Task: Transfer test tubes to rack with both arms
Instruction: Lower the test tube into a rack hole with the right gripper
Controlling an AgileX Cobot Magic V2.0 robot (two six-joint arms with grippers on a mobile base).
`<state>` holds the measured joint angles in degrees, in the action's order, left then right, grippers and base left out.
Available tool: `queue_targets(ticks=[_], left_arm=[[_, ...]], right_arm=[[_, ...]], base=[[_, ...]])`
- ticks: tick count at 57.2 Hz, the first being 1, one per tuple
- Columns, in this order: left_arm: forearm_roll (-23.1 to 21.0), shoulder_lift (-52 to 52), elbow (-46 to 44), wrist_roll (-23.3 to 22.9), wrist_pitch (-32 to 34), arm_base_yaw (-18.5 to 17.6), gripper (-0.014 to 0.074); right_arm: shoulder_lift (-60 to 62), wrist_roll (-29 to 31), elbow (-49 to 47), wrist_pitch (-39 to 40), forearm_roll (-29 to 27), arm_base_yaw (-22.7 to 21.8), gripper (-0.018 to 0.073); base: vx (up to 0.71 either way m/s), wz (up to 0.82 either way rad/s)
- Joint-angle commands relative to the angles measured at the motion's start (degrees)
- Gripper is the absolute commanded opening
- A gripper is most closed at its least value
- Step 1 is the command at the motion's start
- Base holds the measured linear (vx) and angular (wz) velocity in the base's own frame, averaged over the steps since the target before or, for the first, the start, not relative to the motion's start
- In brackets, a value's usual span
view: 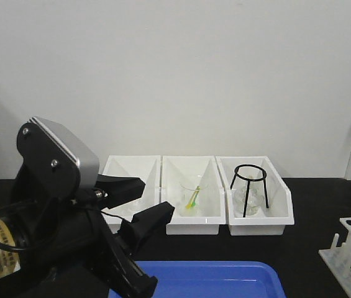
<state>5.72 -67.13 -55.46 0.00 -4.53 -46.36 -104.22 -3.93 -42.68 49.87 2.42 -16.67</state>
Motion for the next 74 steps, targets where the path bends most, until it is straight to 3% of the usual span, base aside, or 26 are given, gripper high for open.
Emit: queue_targets(ticks=[1,52,74], left_arm=[[-0.2,1.4,-1.7,0.0,5.0,-0.4,0.0419],[-0.3,1.4,-1.7,-0.3,5.0,-0.4,0.0419],[-0.3,1.4,-1.7,-0.4,5.0,-0.4,0.0419]], right_arm=[[1.0,-0.3,-1.8,6.4,0.8,-0.2,-0.0004],[-5.7,-0.5,-1.8,10.8,2.1,-0.2,0.0008],[-6.9,0.4,-1.8,11.1,2.6,-0.2,0.0159]], base=[[0.0,0.0],[0.0,0.0],[0.0,0.0]])
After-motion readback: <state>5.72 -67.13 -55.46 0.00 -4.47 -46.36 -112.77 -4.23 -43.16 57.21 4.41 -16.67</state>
